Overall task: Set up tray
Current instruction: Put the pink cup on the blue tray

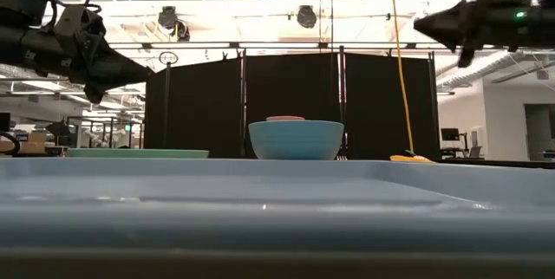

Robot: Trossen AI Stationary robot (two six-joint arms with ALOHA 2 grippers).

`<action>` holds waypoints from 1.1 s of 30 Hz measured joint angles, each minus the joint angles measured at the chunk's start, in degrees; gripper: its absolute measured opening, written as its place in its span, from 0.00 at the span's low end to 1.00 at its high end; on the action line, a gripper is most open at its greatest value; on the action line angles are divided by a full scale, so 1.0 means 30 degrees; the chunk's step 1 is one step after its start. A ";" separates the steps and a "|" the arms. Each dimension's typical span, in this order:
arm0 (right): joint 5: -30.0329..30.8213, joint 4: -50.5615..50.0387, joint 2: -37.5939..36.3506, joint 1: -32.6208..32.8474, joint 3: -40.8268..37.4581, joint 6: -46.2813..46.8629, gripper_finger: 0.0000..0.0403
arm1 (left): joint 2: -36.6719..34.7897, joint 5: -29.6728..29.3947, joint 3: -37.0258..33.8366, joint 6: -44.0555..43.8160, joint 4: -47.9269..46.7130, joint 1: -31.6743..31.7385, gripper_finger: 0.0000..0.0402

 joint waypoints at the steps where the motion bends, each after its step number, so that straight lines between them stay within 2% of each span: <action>1: 0.1276 -0.0856 0.0563 -0.0012 0.0431 0.0008 0.10 | 0.0185 -0.0050 -0.0006 0.0009 0.0322 0.0000 0.23; 2: 0.1963 -0.1768 0.1345 -0.0028 0.1159 -0.0024 0.10 | 0.0318 -0.0146 -0.0006 0.0063 0.0682 0.0000 0.23; 5: 0.2060 -0.3896 0.4710 -0.0453 0.4548 0.0247 0.10 | 0.0593 -0.0637 -0.0006 0.0268 0.1401 0.0000 0.23; 8: 0.1846 -0.6528 0.9344 -0.1254 0.8952 0.0572 0.10 | 0.0678 -0.1143 -0.0006 0.0268 0.1438 0.0000 0.23; 11: 0.1677 -1.1224 1.4247 -0.2634 1.4262 0.0517 0.09 | 0.0679 -0.1206 -0.0006 0.0052 0.1262 0.0000 0.23; 15: 0.0343 -1.8292 2.0360 -0.5156 2.1409 0.0225 0.09 | 0.0679 -0.1199 -0.0006 -0.0269 0.1294 0.0000 0.23; 18: -0.0567 -2.0315 2.3742 -0.6246 2.5069 -0.0824 0.09 | 0.0679 -0.1191 -0.0006 -0.0312 0.1276 0.0000 0.23; 23: -0.0706 -2.0794 2.6443 -0.7290 2.7725 -0.1497 0.09 | 0.0679 -0.1189 -0.0006 -0.0242 0.1259 0.0000 0.23; 30: -0.1339 -2.1581 2.8726 -0.8026 2.7883 -0.0547 0.09 | 0.0679 -0.1002 -0.0006 -0.0463 0.0572 0.0000 0.23; 33: -0.3057 -2.1403 2.9577 -0.7972 2.7890 -0.0462 0.09 | 0.0679 -0.1002 -0.0006 -0.0505 0.0233 0.0000 0.23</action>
